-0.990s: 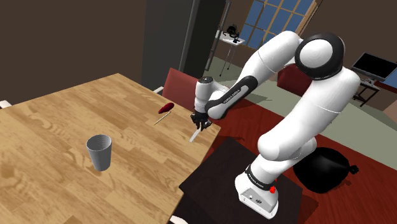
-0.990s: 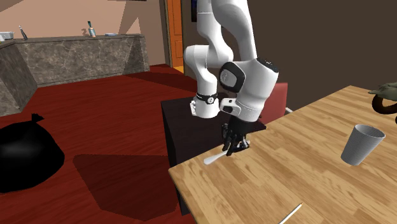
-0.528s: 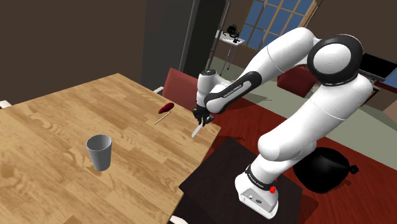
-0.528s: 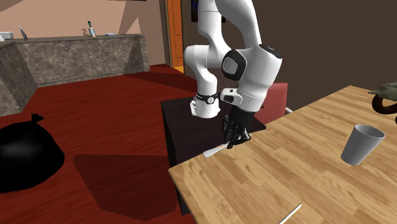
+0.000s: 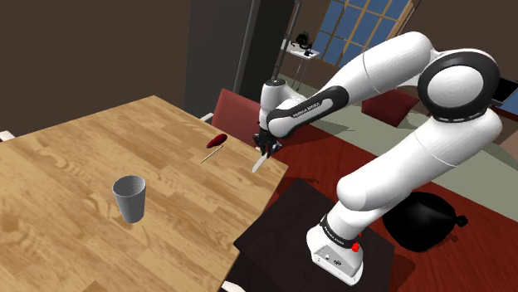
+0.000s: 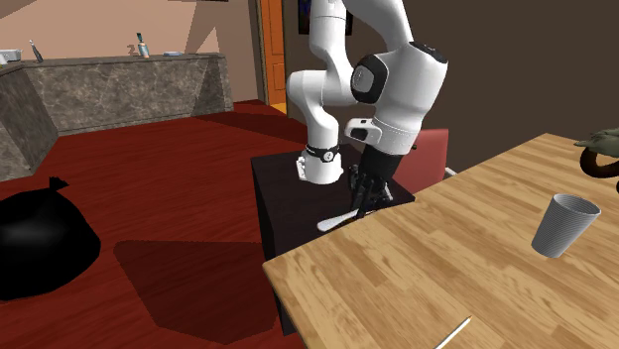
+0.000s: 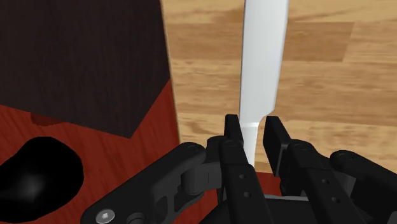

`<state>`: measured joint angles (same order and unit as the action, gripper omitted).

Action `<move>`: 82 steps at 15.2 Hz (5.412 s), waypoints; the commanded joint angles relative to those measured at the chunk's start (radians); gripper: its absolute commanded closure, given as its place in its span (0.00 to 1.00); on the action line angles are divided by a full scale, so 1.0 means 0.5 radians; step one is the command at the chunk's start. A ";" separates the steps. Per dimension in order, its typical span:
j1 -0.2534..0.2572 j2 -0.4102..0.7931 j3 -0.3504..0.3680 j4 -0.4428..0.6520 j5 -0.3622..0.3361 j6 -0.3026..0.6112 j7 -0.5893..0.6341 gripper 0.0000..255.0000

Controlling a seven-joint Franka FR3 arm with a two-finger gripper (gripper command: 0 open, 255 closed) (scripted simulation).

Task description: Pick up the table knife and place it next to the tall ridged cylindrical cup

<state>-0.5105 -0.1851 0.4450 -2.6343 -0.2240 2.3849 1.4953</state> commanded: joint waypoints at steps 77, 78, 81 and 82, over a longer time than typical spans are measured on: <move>0.938 1.232 0.743 0.790 -0.622 -0.298 2.132 1.00; 0.953 1.258 0.723 0.793 -0.647 -0.283 2.150 1.00; 0.999 1.334 0.664 0.802 -0.723 -0.238 2.201 1.00; 1.014 1.360 0.644 0.806 -0.748 -0.224 2.218 1.00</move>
<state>-0.0084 0.4848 0.7758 -2.2292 -0.5858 2.2634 2.5969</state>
